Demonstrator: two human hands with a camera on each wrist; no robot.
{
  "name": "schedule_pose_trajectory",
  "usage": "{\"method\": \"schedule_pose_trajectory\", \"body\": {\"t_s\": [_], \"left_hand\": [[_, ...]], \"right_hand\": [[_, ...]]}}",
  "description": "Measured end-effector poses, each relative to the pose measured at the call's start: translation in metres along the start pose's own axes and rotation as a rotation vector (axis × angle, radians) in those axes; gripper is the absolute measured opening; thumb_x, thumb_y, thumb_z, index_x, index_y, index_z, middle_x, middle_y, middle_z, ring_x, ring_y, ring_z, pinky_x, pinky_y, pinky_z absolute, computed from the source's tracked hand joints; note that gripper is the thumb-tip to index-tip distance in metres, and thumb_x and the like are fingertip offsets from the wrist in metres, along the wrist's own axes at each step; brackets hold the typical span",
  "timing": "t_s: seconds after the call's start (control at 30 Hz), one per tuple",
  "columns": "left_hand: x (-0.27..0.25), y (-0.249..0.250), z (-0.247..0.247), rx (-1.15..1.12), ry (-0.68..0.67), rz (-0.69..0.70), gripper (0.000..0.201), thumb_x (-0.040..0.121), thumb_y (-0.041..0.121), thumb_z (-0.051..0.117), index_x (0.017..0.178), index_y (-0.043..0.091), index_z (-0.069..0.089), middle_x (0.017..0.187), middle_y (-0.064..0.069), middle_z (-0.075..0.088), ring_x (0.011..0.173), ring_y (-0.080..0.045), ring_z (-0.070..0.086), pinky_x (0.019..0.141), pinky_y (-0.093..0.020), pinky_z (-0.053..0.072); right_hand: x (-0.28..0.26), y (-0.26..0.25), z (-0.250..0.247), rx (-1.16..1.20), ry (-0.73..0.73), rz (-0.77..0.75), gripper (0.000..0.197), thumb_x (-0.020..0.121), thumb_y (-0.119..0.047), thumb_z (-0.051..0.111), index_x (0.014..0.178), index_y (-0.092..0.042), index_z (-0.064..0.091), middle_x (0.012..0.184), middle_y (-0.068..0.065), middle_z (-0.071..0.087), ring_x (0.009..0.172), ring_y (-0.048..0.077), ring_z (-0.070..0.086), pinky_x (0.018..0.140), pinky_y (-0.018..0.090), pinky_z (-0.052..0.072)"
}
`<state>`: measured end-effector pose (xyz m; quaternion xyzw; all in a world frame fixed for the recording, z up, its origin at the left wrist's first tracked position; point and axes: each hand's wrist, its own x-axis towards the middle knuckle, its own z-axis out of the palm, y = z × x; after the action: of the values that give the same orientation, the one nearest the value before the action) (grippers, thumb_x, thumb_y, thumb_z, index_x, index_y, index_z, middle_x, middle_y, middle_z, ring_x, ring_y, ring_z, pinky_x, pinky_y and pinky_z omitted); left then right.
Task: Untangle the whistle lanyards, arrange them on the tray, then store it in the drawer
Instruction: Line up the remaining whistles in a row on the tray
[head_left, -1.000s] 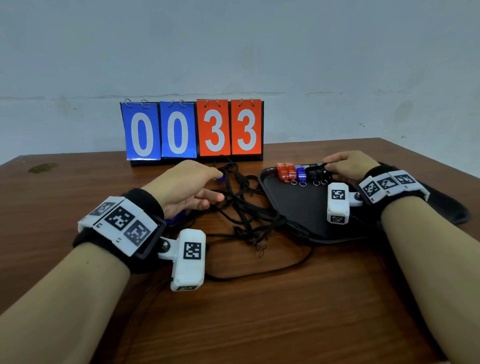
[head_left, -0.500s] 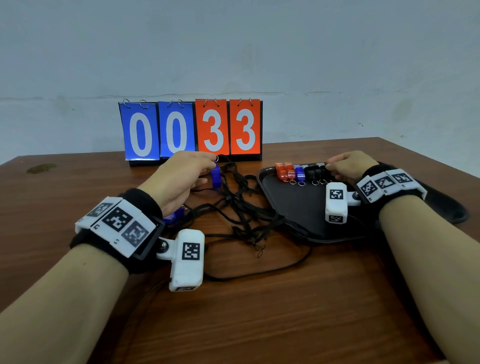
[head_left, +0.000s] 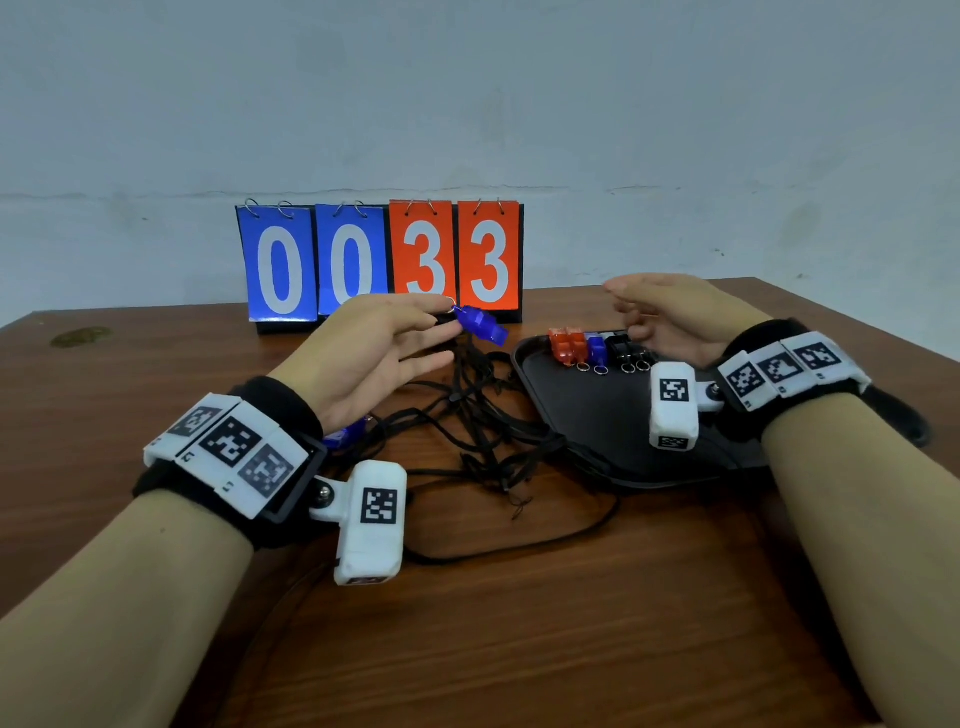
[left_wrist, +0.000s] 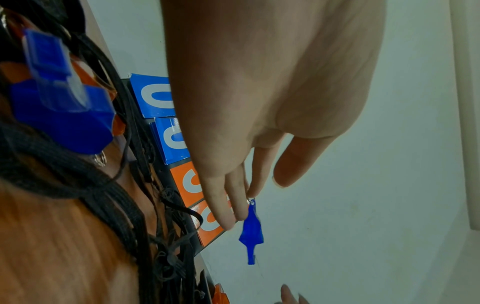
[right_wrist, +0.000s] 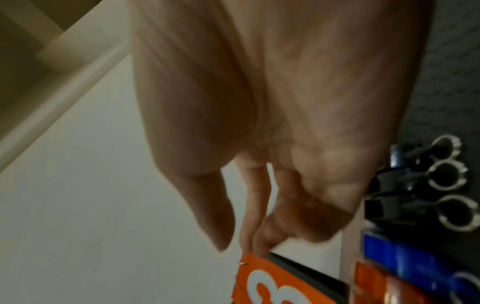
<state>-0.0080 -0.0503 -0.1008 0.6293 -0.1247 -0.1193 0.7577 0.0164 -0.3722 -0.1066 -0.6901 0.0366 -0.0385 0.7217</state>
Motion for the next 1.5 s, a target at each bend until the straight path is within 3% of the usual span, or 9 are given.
{"method": "schedule_pose_trajectory", "body": {"t_s": [0.13, 0.3, 0.57, 0.9, 1.1, 1.23, 1.3, 1.37, 1.5], "left_hand": [[-0.003, 0.002, 0.004, -0.059, -0.046, 0.007, 0.032, 0.102, -0.003, 0.044, 0.129, -0.005, 0.063, 0.138, -0.016, 0.063, 0.119, -0.025, 0.069, 0.105, -0.049, 0.052], [-0.007, 0.004, 0.010, -0.121, -0.080, 0.002, 0.033, 0.101, -0.003, 0.046, 0.130, -0.006, 0.061, 0.134, -0.016, 0.066, 0.117, -0.025, 0.070, 0.104, -0.049, 0.053], [-0.006, 0.000, 0.014, -0.132, -0.104, -0.017, 0.035, 0.100, -0.003, 0.046, 0.132, -0.007, 0.060, 0.134, -0.015, 0.067, 0.121, -0.024, 0.068, 0.104, -0.050, 0.053], [-0.007, -0.005, 0.022, -0.136, -0.232, -0.028, 0.040, 0.097, -0.002, 0.048, 0.135, -0.007, 0.058, 0.137, -0.015, 0.066, 0.128, -0.025, 0.063, 0.108, -0.049, 0.050], [-0.012, 0.000, 0.023, -0.050, -0.219, -0.057, 0.039, 0.094, 0.004, 0.059, 0.132, 0.000, 0.063, 0.132, -0.009, 0.070, 0.121, -0.028, 0.068, 0.099, -0.048, 0.057], [-0.009, 0.004, 0.010, 0.119, -0.101, -0.024, 0.029, 0.103, 0.009, 0.053, 0.121, 0.011, 0.075, 0.130, -0.001, 0.071, 0.113, -0.020, 0.072, 0.082, -0.033, 0.062], [-0.007, 0.004, 0.003, 0.175, -0.025, -0.013, 0.031, 0.104, 0.010, 0.051, 0.114, 0.017, 0.079, 0.130, 0.001, 0.071, 0.109, -0.018, 0.073, 0.076, -0.028, 0.059], [-0.006, 0.006, -0.001, 0.213, 0.038, -0.015, 0.032, 0.104, 0.010, 0.050, 0.111, 0.018, 0.079, 0.129, 0.001, 0.070, 0.102, -0.017, 0.074, 0.074, -0.027, 0.055], [-0.003, 0.006, -0.006, 0.457, 0.170, -0.006, 0.030, 0.104, 0.013, 0.049, 0.107, 0.022, 0.078, 0.120, 0.004, 0.070, 0.089, -0.013, 0.067, 0.071, -0.025, 0.048]], "right_hand": [[-0.023, -0.015, 0.027, -0.041, -0.217, 0.028, 0.039, 0.083, -0.021, 0.070, 0.117, -0.002, 0.065, 0.098, 0.008, 0.070, 0.078, 0.013, 0.063, 0.069, 0.020, 0.054], [-0.030, -0.012, 0.049, -0.104, -0.419, 0.117, 0.037, 0.089, -0.024, 0.062, 0.122, -0.007, 0.064, 0.123, 0.018, 0.070, 0.103, 0.024, 0.071, 0.078, 0.024, 0.058], [-0.009, -0.008, 0.074, -0.081, -0.438, 0.244, 0.039, 0.086, -0.033, 0.063, 0.115, -0.007, 0.062, 0.113, 0.016, 0.074, 0.091, 0.019, 0.075, 0.070, 0.023, 0.060], [-0.019, -0.009, 0.067, -0.039, -0.489, 0.117, 0.044, 0.090, -0.026, 0.064, 0.130, -0.009, 0.059, 0.120, 0.020, 0.071, 0.111, 0.030, 0.070, 0.087, 0.031, 0.060], [-0.014, -0.010, 0.055, -0.047, -0.337, 0.037, 0.024, 0.100, -0.022, 0.058, 0.122, -0.014, 0.066, 0.100, 0.011, 0.074, 0.095, 0.022, 0.073, 0.083, 0.030, 0.060], [-0.008, -0.014, 0.031, -0.020, -0.225, 0.024, 0.009, 0.101, -0.025, 0.057, 0.100, -0.017, 0.062, 0.092, 0.010, 0.069, 0.078, 0.018, 0.068, 0.071, 0.026, 0.058], [-0.003, -0.015, 0.014, -0.009, -0.157, 0.000, 0.004, 0.102, -0.019, 0.055, 0.101, -0.017, 0.058, 0.090, 0.010, 0.067, 0.069, 0.016, 0.062, 0.063, 0.022, 0.055], [0.002, -0.014, -0.003, 0.007, -0.069, 0.002, 0.009, 0.102, -0.016, 0.055, 0.110, -0.016, 0.058, 0.088, 0.010, 0.068, 0.064, 0.013, 0.060, 0.058, 0.019, 0.053], [0.007, -0.006, -0.031, -0.024, 0.042, 0.113, 0.016, 0.098, -0.025, 0.061, 0.094, -0.009, 0.062, 0.087, 0.007, 0.066, 0.057, 0.005, 0.054, 0.049, 0.012, 0.048]]}}
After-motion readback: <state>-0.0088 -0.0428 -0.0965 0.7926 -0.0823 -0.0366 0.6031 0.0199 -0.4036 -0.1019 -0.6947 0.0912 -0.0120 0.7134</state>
